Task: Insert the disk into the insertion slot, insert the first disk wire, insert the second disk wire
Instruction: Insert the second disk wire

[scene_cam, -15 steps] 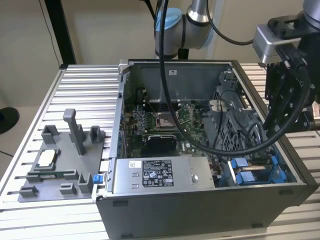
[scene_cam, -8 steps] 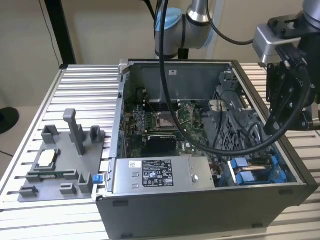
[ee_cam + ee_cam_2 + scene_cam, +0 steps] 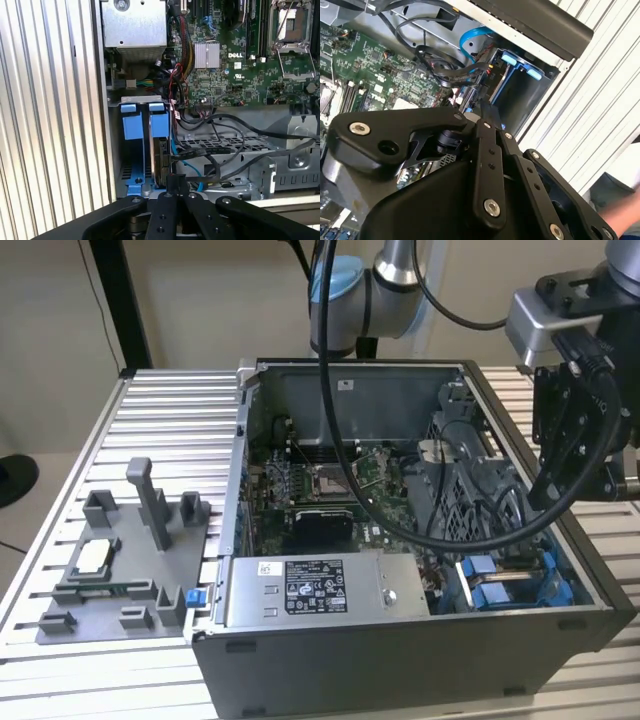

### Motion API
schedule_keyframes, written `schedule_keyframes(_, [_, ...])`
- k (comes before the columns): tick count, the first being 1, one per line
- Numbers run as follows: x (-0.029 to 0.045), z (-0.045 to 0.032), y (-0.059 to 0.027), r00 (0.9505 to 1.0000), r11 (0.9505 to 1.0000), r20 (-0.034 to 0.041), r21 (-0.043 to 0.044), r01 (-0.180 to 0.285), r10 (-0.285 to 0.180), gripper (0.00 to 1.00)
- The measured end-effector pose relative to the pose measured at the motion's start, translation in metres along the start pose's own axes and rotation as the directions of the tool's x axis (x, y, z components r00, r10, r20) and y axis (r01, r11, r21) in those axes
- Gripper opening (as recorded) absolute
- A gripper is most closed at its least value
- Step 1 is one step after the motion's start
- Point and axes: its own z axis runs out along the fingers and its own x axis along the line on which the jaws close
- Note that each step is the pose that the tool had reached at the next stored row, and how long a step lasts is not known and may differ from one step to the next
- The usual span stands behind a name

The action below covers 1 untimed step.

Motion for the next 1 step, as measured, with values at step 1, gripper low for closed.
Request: schedule_keyframes(1, [0.0000, 0.0000, 0.0000, 1.0000, 1.0000, 0.0000, 0.0000, 0.000, 0.000, 0.00])
